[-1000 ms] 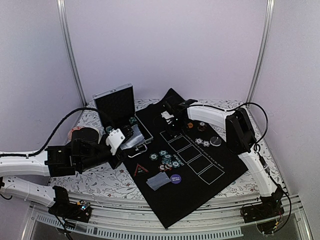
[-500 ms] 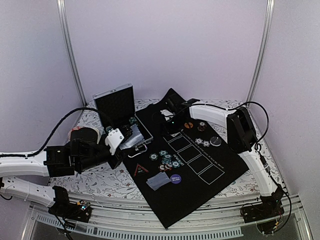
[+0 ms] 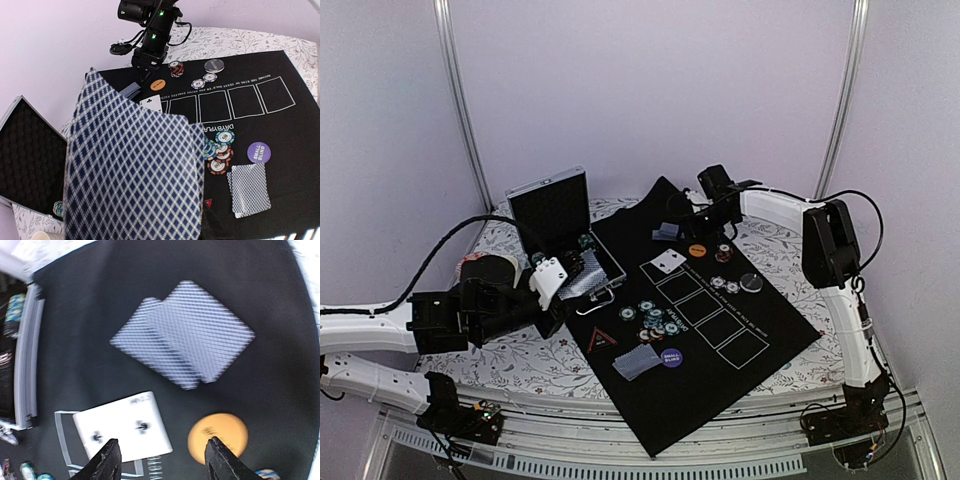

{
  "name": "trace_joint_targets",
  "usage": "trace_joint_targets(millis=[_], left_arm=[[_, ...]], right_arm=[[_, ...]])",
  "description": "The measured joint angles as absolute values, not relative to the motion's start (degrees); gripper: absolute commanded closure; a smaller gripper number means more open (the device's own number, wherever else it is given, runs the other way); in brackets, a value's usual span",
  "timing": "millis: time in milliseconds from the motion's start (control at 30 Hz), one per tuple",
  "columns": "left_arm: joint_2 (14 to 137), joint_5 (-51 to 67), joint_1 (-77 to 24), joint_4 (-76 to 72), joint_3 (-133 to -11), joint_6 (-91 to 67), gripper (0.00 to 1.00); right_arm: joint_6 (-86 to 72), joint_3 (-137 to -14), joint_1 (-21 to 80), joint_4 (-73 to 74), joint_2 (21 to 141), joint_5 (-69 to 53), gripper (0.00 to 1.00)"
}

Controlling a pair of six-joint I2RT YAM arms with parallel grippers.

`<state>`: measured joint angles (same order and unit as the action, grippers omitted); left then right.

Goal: Distribute texas hold em gaming equipment
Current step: Flop the poker card in the community card area, then adjust the poker card in the community card area.

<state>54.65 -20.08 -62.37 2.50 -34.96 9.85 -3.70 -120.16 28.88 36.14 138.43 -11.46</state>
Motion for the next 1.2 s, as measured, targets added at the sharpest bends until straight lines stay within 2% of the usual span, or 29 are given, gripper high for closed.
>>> trace_joint_targets(millis=[67,200,567,1200], left_arm=[[54.7,-20.1,-62.4,2.5,-35.0,9.8,0.61],[54.7,-20.2,-62.4,2.5,-35.0,9.8,0.61],[54.7,-20.3,-62.4,2.6,-35.0,9.9,0.61],[54.7,-20.3,-62.4,2.8,-35.0,9.8,0.61]], right_arm=[[-2.9,-120.9,28.2,36.1,139.5,-10.7,0.42],[-1.7,-121.2,28.8,36.3,141.7,-10.7,0.55],[-1.0,-120.3,30.2,36.8,143.0,-11.0,0.63],[1.0,-116.4,33.4,33.1,141.6,-6.4,0.67]])
